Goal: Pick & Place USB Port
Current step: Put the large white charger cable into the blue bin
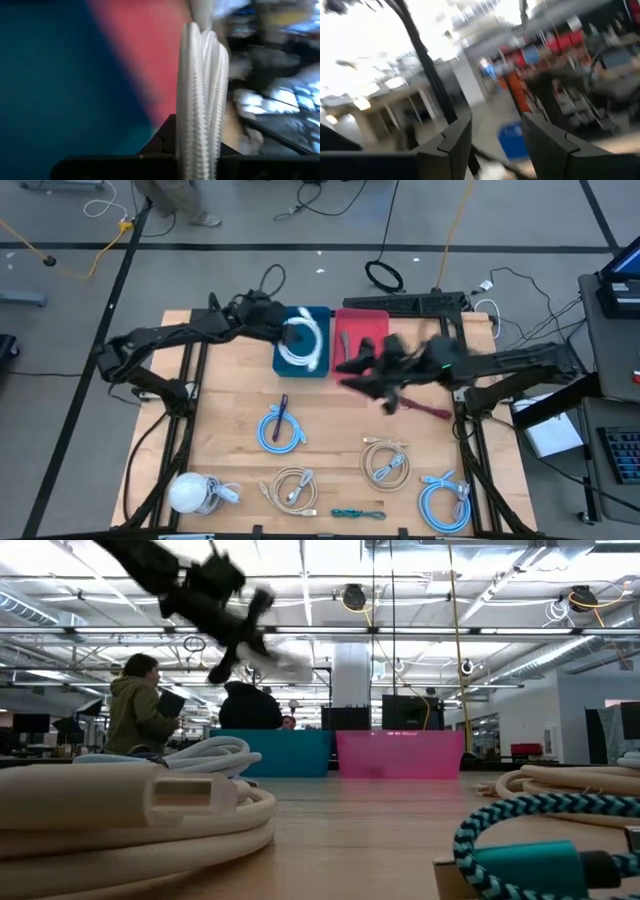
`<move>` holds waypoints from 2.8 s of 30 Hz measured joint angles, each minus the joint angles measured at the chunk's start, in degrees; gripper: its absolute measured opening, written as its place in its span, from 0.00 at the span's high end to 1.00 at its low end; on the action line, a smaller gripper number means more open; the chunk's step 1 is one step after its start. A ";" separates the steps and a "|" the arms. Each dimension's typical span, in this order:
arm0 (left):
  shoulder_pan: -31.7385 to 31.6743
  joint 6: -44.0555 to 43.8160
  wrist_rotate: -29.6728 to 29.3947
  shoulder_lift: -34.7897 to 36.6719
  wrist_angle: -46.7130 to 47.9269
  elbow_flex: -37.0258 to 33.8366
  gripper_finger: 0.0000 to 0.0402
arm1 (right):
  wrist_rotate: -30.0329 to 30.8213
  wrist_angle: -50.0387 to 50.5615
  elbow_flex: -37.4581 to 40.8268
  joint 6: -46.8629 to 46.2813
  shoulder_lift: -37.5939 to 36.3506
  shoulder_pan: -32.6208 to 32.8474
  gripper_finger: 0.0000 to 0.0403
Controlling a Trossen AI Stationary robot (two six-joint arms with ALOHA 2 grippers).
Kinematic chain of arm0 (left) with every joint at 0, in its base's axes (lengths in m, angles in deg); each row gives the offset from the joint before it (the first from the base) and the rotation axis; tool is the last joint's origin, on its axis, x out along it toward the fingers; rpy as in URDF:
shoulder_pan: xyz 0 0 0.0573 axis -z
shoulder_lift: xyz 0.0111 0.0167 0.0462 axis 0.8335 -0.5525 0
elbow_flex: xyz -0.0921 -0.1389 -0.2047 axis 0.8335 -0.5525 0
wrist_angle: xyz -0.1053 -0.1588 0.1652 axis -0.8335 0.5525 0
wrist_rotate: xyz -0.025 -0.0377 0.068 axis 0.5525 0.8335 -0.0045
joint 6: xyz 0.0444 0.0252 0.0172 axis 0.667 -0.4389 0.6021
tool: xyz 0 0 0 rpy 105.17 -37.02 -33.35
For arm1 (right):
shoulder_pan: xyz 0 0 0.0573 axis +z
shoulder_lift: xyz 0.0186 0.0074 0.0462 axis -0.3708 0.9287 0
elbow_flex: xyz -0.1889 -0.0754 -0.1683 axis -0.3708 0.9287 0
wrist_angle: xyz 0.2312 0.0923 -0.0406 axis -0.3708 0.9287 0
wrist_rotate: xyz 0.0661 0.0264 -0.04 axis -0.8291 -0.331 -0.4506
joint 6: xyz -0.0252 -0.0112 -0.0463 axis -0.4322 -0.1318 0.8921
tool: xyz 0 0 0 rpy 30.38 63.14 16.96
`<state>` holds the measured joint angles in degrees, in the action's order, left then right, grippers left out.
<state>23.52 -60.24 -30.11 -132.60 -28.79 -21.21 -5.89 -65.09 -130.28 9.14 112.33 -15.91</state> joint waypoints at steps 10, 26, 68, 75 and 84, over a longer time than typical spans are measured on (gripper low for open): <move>-6.37 2.13 3.19 -9.29 -4.18 -0.44 1.00 | 3.33 4.16 0.15 2.08 0.07 0.69 0.59; -6.89 1.52 5.08 -19.02 -10.59 -0.26 1.00 | 5.44 6.10 0.09 2.06 0.27 1.41 0.59; -4.62 1.04 5.55 -18.95 -8.60 10.83 0.92 | 5.43 6.81 0.04 2.65 0.27 1.36 0.61; -4.37 1.73 2.79 -19.30 -4.93 10.83 0.92 | 5.43 6.79 0.04 2.67 0.27 1.36 0.61; -4.02 3.85 -1.93 -19.30 0.11 10.83 0.69 | 5.43 6.79 0.04 2.65 0.30 1.36 0.61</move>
<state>19.50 -56.39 -32.04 -151.91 -28.68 -10.39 -0.45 -58.29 -130.23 11.78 112.63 -14.54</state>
